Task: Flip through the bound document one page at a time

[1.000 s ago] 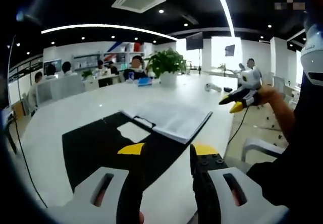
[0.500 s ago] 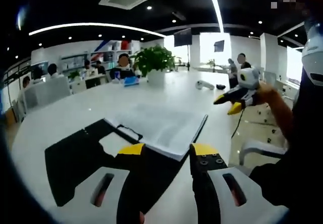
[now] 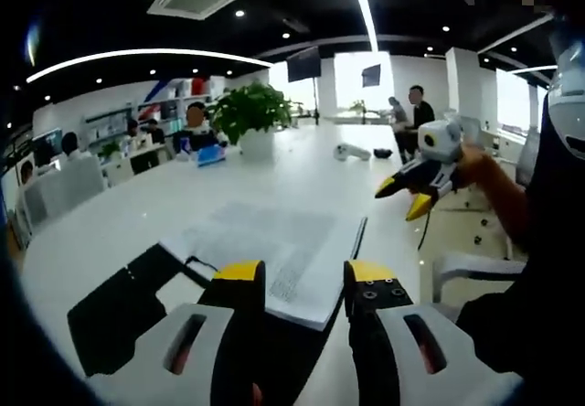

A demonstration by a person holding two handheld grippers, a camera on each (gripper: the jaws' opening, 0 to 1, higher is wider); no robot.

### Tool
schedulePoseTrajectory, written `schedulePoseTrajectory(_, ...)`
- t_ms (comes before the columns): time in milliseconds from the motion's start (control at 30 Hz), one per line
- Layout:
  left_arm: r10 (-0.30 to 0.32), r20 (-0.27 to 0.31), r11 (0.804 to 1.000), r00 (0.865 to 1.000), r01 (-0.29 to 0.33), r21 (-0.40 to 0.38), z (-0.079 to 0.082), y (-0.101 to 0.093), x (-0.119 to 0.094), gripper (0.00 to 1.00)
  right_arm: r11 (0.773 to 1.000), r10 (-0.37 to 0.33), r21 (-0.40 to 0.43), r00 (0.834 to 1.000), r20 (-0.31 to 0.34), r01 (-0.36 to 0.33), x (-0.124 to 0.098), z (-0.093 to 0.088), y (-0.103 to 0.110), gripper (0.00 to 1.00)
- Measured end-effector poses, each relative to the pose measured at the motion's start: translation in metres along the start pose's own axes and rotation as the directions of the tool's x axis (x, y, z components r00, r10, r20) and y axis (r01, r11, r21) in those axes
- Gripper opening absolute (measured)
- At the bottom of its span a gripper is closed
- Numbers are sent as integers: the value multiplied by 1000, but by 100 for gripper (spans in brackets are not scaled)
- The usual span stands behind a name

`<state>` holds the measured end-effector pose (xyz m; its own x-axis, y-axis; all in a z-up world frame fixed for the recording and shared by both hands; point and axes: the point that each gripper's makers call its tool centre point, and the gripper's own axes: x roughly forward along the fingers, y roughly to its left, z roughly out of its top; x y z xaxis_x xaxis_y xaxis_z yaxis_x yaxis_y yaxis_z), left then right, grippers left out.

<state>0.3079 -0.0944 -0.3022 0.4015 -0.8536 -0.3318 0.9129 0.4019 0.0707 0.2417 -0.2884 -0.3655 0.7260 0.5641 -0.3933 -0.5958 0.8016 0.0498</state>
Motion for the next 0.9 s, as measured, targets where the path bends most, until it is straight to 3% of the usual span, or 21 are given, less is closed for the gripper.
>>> schedulePoseTrajectory(300, -37, -91, 999, 995, 38, 6, -20, -6, 14, 39, 1000, 1, 11, 1000, 26, -2, -6, 3, -1, 51)
schedulePoseTrajectory(900, -74, -137, 997, 988, 78, 24, -28, -11, 26, 38, 999, 12, 30, 1000, -4, -12, -4, -10, -4, 47)
